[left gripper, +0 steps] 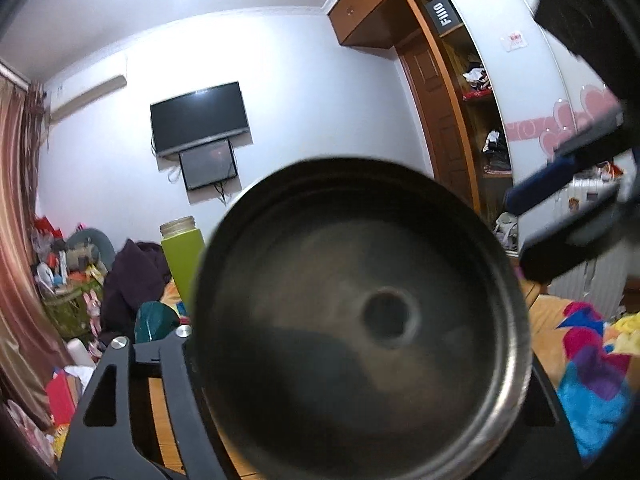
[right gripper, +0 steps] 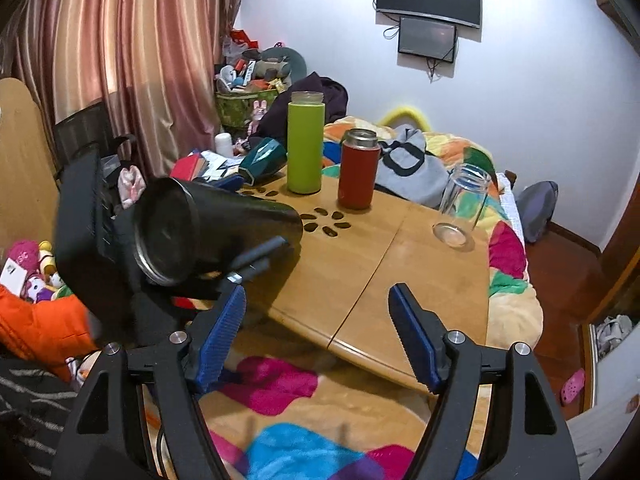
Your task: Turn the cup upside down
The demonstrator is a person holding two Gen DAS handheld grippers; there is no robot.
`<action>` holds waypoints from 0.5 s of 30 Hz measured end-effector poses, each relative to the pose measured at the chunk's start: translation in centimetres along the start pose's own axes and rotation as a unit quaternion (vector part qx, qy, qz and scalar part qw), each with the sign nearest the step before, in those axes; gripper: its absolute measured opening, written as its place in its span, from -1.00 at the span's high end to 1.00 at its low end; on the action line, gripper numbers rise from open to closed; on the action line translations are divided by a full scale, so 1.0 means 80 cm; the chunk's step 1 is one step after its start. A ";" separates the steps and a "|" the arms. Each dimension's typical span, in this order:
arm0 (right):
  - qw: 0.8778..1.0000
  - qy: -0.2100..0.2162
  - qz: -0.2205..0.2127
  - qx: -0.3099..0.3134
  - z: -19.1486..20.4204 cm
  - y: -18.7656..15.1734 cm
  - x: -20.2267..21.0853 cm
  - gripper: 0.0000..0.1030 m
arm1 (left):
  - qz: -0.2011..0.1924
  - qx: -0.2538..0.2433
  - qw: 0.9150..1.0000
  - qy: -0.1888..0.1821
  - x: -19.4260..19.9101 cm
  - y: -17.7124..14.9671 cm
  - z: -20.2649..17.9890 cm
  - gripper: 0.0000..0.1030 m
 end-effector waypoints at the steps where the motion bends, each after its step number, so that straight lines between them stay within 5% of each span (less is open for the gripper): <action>1: 1.000 -0.005 -0.003 -0.001 -0.002 0.001 -0.001 -0.38 | 0.006 0.005 1.000 -0.004 -0.001 0.003 0.003 -0.33; 15: 0.998 -0.034 -0.050 -0.031 -0.036 0.021 -0.020 -0.38 | 0.134 0.080 0.982 -0.104 -0.052 0.041 0.044 -0.31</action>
Point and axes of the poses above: each gripper's, at about its wrist camera, not at the fingertips, and x roughly against the way its jaws point, z to its left, y to its top, the point moved 6 cm from there along -x, roughly the way its jaws point, and after that the axes turned 8 degrees about y, right-handed, at the moved point
